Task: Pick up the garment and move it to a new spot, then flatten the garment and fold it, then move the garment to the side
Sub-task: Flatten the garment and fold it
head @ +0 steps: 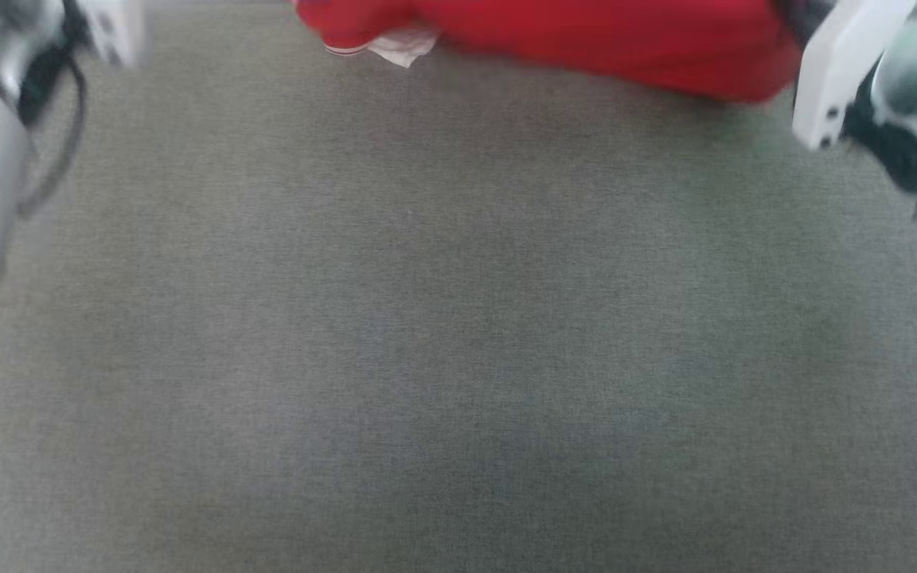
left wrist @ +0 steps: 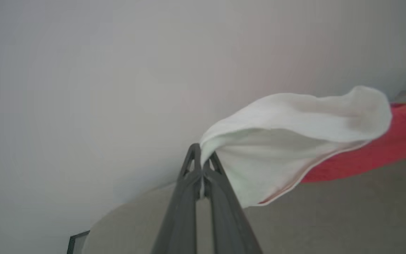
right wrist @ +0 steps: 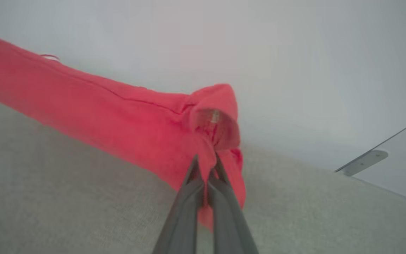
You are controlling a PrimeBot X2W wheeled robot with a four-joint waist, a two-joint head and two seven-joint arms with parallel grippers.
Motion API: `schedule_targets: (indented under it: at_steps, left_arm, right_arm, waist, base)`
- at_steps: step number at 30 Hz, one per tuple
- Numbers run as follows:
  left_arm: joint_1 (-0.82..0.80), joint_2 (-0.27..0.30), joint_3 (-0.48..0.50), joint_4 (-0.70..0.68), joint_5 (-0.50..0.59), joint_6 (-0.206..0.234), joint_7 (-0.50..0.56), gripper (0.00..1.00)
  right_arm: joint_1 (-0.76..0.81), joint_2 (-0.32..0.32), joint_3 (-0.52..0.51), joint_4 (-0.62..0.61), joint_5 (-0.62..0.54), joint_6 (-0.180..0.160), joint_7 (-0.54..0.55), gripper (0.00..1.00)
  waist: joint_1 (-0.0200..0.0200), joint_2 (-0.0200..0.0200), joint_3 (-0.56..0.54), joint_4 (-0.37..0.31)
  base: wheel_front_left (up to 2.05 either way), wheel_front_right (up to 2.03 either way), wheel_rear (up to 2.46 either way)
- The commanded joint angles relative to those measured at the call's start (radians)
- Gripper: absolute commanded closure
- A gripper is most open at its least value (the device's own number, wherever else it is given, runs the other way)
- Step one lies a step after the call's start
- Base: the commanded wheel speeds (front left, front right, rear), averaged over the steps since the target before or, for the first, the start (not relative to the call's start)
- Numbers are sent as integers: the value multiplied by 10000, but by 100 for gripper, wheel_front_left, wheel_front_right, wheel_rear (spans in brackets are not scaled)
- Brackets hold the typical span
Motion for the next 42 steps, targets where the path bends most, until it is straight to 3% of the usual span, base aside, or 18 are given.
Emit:
schedule_targets:
  at_steps: [1,9,11,18,24,30,38,42]
  left_arm:
    - [523,227,-308,-312,-245,-11,447,100]
    - [3695,1561,-950,-2764,-2394,-11,2564,100]
    - [4503,1886,-959,-3400,-2710,176,2952,100]
    - [7272,3060,-1116,-6462,-3601,1710,4090,100]
    - [9294,4137,-1021,-8842,-4311,3237,4482,100]
    - [10888,4828,-1077,-10522,-4911,4390,4633,100]
    - [12043,5238,-1229,-11620,-5364,5152,4779,100]
    - [12059,5418,-1182,-11976,-5270,5307,4749,100]
  right_arm:
    - [360,-172,160,-260,316,-18,126,100]
    - [2125,-1399,1345,-2261,1799,-18,1087,100]
    - [2509,-1768,1504,-2750,2089,-18,1273,100]
    - [3882,-2950,1886,-4260,2825,-18,1780,100]
    - [5083,-3855,1959,-5329,3406,-20,2349,100]
    - [6299,-4534,2049,-6297,3893,-20,2805,100]
    - [7743,-5352,2105,-7522,4665,-20,3346,100]
    - [8144,-5479,1827,-7874,4765,-18,3134,100]
  waist:
    - [0,0,-59,71]
    - [0,0,-340,251]
    - [0,0,-403,286]
    - [0,0,-664,431]
    - [0,0,-957,527]
    - [0,0,-1137,558]
    - [0,0,-1261,568]
    - [0,0,-1218,492]
  base:
    - [0,0,0]
    - [0,0,0]
    - [0,0,0]
    - [0,0,0]
    - [0,0,0]
    - [0,0,0]
    - [0,0,0]
    - [0,0,0]
